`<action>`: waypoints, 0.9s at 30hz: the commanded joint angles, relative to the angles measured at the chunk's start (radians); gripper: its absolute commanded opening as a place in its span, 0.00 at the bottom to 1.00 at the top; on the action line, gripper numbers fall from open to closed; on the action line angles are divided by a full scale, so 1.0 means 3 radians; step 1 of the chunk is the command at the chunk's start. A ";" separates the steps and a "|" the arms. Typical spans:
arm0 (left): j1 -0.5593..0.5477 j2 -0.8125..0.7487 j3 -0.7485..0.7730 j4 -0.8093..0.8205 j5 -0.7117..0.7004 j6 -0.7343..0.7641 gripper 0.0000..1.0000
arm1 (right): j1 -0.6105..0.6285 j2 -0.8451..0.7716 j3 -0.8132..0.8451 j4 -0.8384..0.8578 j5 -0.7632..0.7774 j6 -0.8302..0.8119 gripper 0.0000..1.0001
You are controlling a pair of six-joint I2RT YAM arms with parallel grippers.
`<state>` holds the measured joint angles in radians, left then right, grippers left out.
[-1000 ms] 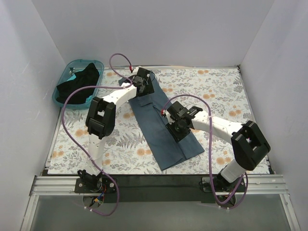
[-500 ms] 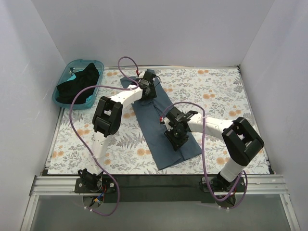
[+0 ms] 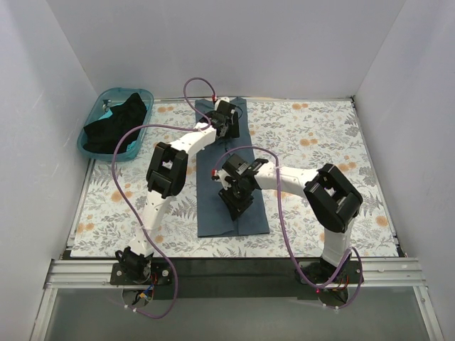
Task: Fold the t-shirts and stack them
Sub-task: Fold the tshirt
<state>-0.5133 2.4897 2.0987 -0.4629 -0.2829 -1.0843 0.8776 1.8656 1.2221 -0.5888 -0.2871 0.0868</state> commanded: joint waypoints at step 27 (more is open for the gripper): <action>0.0003 -0.3521 -0.3378 -0.0583 0.0763 -0.0849 0.92 | -0.1054 -0.1796 -0.1076 -0.0078 0.0287 0.0559 0.44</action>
<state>-0.5064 1.5352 1.2316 -0.5339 -0.1562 -1.2488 0.5640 1.3567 0.9501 -0.6250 -0.1238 0.2241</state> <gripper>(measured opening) 0.929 0.442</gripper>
